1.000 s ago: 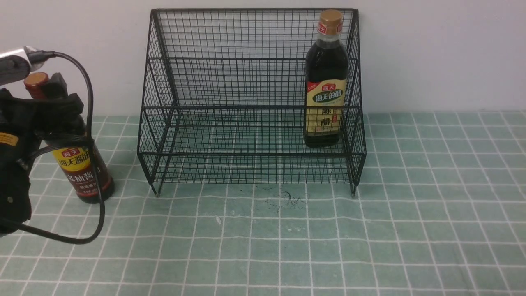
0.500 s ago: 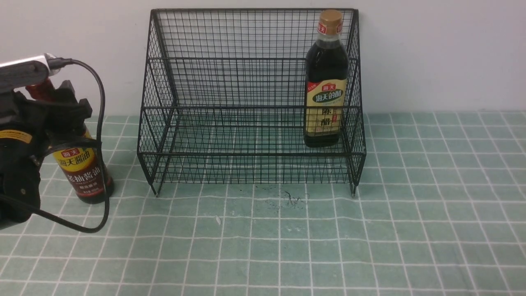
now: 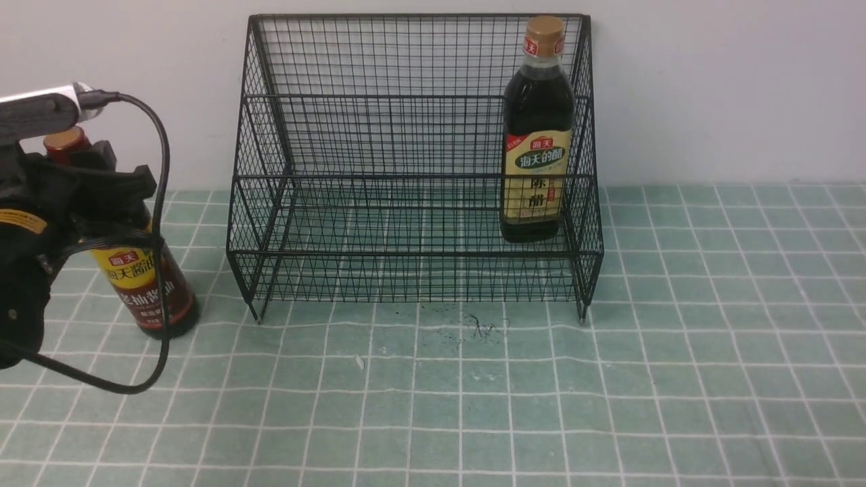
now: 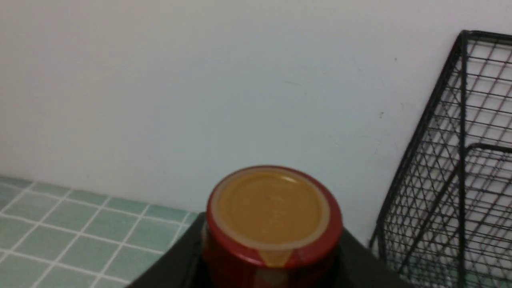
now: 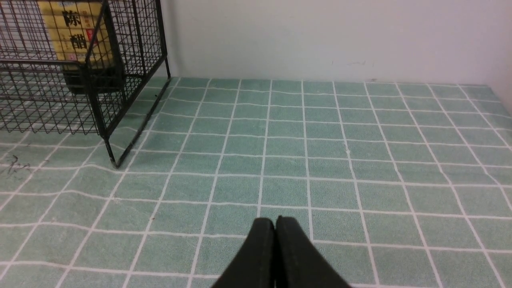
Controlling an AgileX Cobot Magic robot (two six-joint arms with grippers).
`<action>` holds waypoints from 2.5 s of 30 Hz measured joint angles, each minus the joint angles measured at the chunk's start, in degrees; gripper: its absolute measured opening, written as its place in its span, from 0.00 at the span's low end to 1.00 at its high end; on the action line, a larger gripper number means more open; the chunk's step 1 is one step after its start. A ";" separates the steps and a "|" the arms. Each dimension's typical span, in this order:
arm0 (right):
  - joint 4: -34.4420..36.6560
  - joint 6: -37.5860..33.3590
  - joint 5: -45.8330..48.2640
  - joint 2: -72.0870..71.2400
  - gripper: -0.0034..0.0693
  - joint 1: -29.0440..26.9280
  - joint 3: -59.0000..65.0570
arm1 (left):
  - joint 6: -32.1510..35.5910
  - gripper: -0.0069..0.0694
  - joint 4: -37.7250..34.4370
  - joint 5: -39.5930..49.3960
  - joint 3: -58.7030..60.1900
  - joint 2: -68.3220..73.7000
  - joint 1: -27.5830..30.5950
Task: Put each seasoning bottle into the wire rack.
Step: Use the left arm to grab the condiment bottle closest to it, then use the left arm to put the condiment bottle back on the shelf
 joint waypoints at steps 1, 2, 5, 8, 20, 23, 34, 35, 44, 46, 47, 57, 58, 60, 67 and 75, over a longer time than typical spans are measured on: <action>0.00 0.00 0.00 0.00 0.03 0.00 0.00 | -0.37 0.44 0.18 1.90 -0.06 -1.11 0.00; 0.00 0.00 0.00 0.00 0.03 0.00 0.00 | -0.71 0.44 0.24 3.02 -0.12 -1.84 0.00; 0.00 0.00 0.00 0.00 0.03 0.00 0.00 | -0.71 0.44 2.53 8.83 -2.38 -6.09 0.00; 0.00 0.00 0.00 0.00 0.03 0.00 0.00 | -0.71 0.44 7.13 13.40 -6.45 -9.47 0.00; 0.00 0.42 0.00 0.00 0.03 0.00 0.00 | -6.69 0.44 20.05 19.39 -23.42 -12.57 -6.11; 0.00 0.89 0.00 0.00 0.03 -0.04 0.00 | -7.67 0.44 20.20 19.39 -26.31 -11.08 -8.55; 0.00 0.89 0.00 0.00 0.03 -0.04 0.00 | -8.50 0.44 20.43 19.34 -36.84 2.38 -13.99; 0.00 0.89 0.00 0.00 0.03 -0.04 0.00 | -8.50 0.44 20.43 19.34 -37.00 2.38 -14.04; 0.00 0.89 0.00 0.00 0.03 -0.04 0.00 | -10.62 0.44 20.48 20.33 -41.89 12.39 -14.10; 0.00 0.89 0.00 0.00 0.03 -0.04 0.00 | -10.62 0.44 20.48 21.45 -41.89 12.95 -14.10; 0.00 0.89 0.00 0.00 0.03 -0.04 0.00 | -10.62 0.44 20.48 23.43 -41.89 13.90 -14.10; 0.00 0.89 0.00 0.00 0.03 -0.04 0.00 | -13.28 0.44 20.46 38.95 -41.89 15.72 -14.10; 0.00 0.89 0.00 0.00 0.03 -0.04 0.00 | -13.42 0.44 20.46 39.59 -41.89 15.79 -14.10; 0.00 0.89 0.00 0.00 0.03 -0.04 0.00 | -13.48 0.44 20.46 39.71 -42.04 15.78 -14.10; 0.00 0.89 0.00 0.00 0.03 -0.04 0.00 | -13.54 0.44 20.46 41.71 -42.51 15.78 -14.10; 0.00 0.89 0.00 0.00 0.03 -0.04 0.00 | -13.54 0.51 20.61 42.67 -42.56 14.84 -14.88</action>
